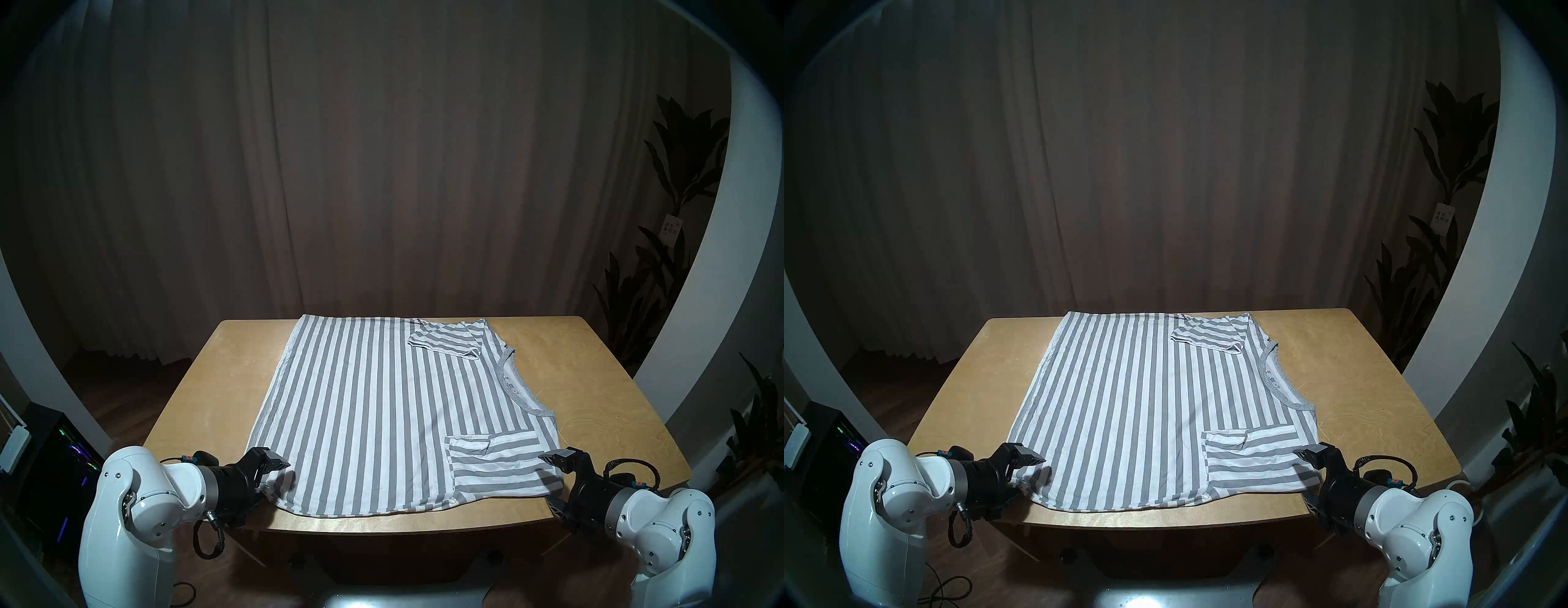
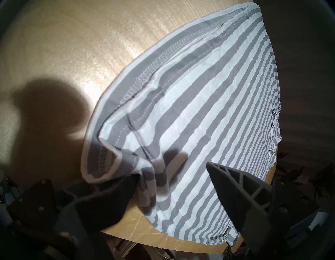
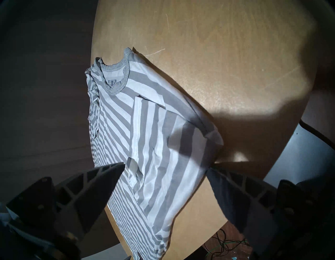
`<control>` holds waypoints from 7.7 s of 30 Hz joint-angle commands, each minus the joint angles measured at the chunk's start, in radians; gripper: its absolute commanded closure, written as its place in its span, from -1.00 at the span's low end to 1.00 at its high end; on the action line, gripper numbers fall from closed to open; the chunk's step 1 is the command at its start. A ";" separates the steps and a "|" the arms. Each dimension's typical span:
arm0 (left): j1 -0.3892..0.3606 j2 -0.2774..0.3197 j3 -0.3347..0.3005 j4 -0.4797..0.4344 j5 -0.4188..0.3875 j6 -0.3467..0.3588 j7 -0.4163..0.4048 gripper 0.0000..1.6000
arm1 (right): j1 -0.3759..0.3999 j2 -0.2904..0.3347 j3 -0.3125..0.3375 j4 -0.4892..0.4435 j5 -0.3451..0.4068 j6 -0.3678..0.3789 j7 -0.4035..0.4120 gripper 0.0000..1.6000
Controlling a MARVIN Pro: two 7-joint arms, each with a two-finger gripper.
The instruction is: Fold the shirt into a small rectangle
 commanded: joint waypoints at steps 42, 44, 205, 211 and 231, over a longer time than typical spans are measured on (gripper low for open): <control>-0.067 0.111 0.048 0.066 -0.060 -0.055 0.051 1.00 | 0.099 0.005 -0.047 0.042 -0.186 -0.110 0.107 1.00; -0.066 0.111 0.041 0.060 -0.064 -0.057 0.051 1.00 | 0.105 0.004 -0.041 0.036 -0.177 -0.111 0.089 1.00; -1.373 -0.063 0.561 1.216 0.495 -0.285 -0.345 1.00 | 1.222 0.179 -0.363 1.150 -0.575 -0.458 0.335 1.00; -1.395 -0.073 0.575 1.258 0.508 -0.289 -0.351 1.00 | 1.241 0.173 -0.365 1.175 -0.581 -0.465 0.332 1.00; -1.472 -0.099 0.611 1.364 0.546 -0.309 -0.364 1.00 | 1.310 0.134 -0.380 1.224 -0.597 -0.498 0.321 1.00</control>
